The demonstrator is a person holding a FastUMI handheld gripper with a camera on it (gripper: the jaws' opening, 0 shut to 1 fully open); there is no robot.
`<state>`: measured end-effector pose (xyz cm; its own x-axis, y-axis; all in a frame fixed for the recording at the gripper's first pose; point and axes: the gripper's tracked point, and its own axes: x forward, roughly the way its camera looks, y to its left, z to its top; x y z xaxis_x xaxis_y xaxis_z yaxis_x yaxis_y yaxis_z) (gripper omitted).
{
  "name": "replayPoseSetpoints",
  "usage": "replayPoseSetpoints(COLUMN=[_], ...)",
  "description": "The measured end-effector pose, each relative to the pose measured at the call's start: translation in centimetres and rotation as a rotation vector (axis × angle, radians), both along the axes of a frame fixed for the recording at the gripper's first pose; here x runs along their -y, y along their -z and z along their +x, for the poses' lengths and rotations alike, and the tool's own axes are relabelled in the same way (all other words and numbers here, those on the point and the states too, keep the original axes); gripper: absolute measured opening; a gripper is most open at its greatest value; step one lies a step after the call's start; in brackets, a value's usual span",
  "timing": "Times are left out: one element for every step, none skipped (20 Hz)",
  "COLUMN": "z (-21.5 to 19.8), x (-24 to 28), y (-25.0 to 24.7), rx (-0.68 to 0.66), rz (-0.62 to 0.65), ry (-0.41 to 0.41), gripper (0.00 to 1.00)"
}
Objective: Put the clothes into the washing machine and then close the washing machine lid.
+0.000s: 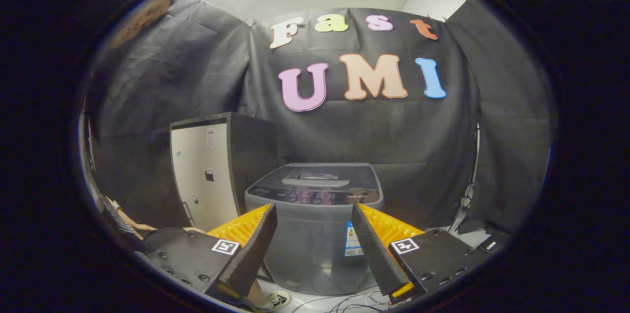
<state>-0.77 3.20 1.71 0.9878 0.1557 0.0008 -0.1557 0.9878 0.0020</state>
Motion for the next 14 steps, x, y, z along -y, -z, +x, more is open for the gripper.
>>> replayPoseSetpoints(z=[0.2,0.3,0.6,0.9,1.2,1.6,1.9,2.1,2.1,2.1,2.1,1.9,1.7,1.5], x=[-0.3,-0.3,-0.4,-0.3,0.1,0.4,0.5,0.8,1.1,1.4,1.6,1.8,1.9,1.9], y=[0.0,0.0,0.2,0.3,0.3,0.2,0.1,0.0,0.2,0.3,0.5,0.5,0.6,0.5], rx=[-0.001,-0.005,-0.01,-0.015,-0.016,-0.015,-0.013,-0.01,-0.01,-0.011,-0.013,-0.008,-0.002,0.007], rz=[-0.012,-0.02,-0.022,-0.036,-0.052,-0.052,-0.045,-0.038,-0.033,-0.025,-0.014,-0.004,0.0,0.0], ry=[-0.012,-0.019,-0.028,-0.029,-0.023,-0.021,-0.02,-0.016,-0.006,0.006,0.017,0.029,0.043,0.053], gripper=[0.96,0.96,0.96,0.96,0.96,0.96,0.96,0.97,0.97,0.97,0.97,0.97,0.97,0.97])
